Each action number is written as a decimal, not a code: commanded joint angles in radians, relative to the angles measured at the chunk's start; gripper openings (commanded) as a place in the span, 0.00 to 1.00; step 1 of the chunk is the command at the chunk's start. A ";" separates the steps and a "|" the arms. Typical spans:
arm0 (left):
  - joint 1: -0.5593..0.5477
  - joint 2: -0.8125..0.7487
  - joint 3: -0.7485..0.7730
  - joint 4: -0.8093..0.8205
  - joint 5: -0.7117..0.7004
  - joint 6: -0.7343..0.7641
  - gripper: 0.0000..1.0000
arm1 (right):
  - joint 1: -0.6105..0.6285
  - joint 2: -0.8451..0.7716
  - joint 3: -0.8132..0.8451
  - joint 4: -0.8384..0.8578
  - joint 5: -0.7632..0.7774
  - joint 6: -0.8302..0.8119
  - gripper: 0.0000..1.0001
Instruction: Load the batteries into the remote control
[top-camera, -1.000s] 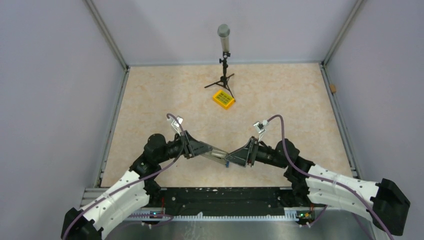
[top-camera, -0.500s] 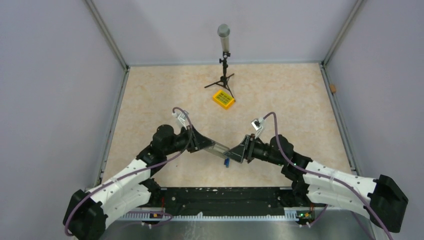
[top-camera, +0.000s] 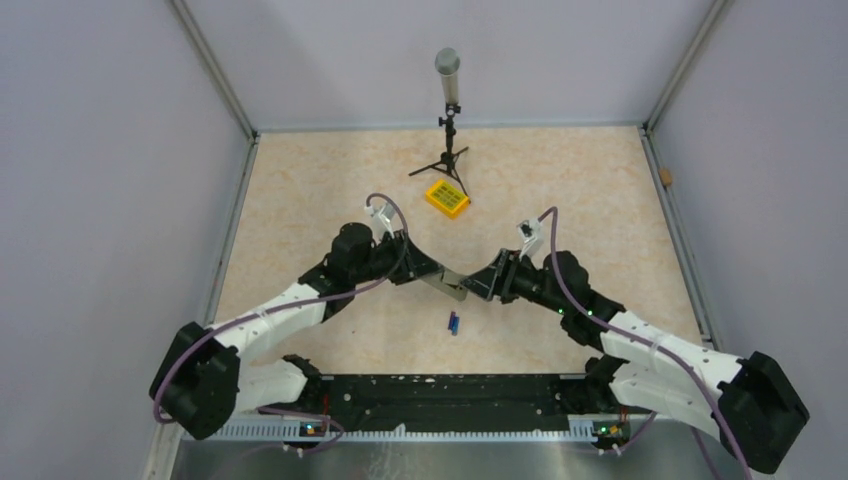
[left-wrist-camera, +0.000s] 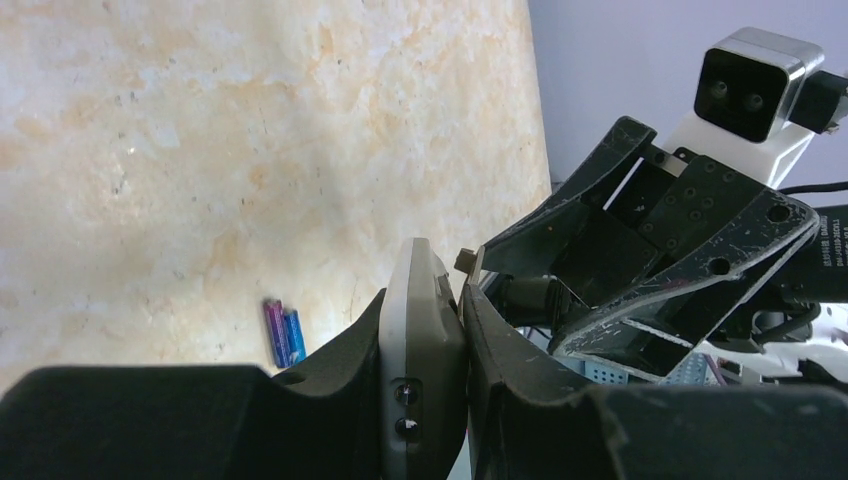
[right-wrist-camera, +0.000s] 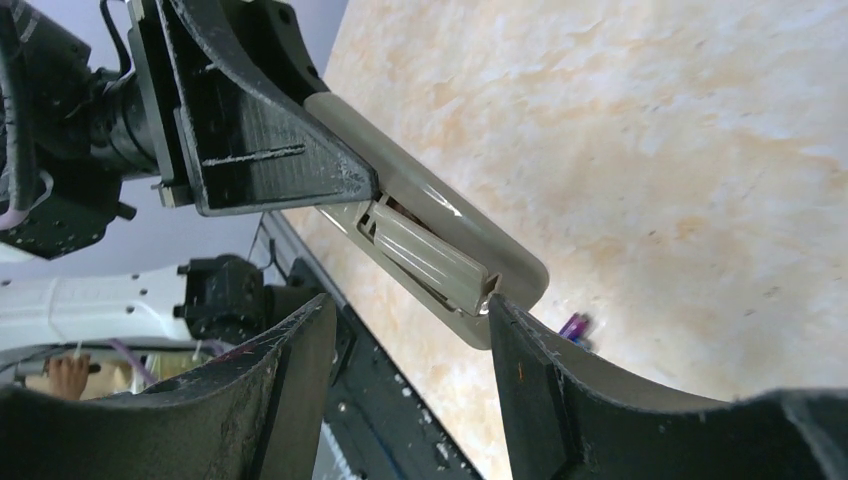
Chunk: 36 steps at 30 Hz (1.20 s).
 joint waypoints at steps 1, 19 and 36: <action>0.004 0.102 0.095 0.107 0.019 0.024 0.00 | -0.078 0.022 0.056 0.012 -0.056 -0.040 0.57; 0.059 0.495 0.315 0.099 0.060 0.044 0.00 | -0.280 0.092 0.073 -0.110 -0.114 -0.149 0.57; 0.070 0.301 0.188 -0.037 0.020 0.110 0.10 | -0.267 0.018 0.154 -0.370 -0.124 -0.271 0.57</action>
